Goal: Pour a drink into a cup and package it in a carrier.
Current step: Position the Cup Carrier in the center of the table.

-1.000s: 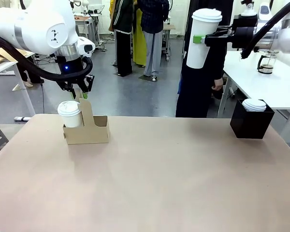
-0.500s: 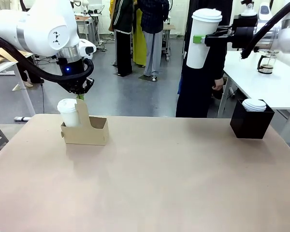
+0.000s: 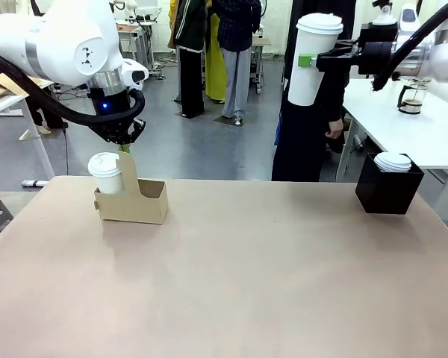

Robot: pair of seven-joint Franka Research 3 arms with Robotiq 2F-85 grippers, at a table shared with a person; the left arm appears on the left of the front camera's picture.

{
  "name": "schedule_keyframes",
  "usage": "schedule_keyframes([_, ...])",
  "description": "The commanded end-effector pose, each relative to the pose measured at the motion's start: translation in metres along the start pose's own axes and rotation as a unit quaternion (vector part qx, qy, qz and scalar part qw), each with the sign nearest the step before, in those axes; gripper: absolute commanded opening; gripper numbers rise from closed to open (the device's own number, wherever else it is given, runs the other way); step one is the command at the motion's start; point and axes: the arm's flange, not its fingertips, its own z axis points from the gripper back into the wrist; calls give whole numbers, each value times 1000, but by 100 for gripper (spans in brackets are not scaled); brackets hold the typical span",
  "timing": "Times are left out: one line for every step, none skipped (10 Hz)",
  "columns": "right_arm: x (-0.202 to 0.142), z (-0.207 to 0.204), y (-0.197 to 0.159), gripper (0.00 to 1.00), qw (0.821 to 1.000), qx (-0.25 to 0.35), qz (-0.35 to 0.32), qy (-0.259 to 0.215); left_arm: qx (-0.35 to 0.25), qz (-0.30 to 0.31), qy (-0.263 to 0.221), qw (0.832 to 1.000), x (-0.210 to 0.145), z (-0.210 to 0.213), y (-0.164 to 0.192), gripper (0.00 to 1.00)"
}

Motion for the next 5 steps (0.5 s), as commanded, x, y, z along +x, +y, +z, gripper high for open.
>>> schedule_keyframes([3, -1, 0, 81, 1000, -8, 11, -5, -7, 44, -9, 999, -24, 35, -5, 2])
schedule_keyframes([3, -1, 0, 81, 1000, -8, 11, -5, -12, 42, -20, 999, -38, 57, -18, 2])
schedule_keyframes([3, -1, 0, 81, 1000, -8, 11, -5, -27, 37, -25, 999, -55, 76, -37, 2])
schedule_keyframes([3, -1, 0, 81, 1000, -8, 11, -5, -39, 36, -24, 998, -87, 99, -74, 2])
schedule_keyframes([3, -1, 0, 81, 1000, -8, 11, -5, -50, 43, -25, 998, -101, 106, -93, 2])
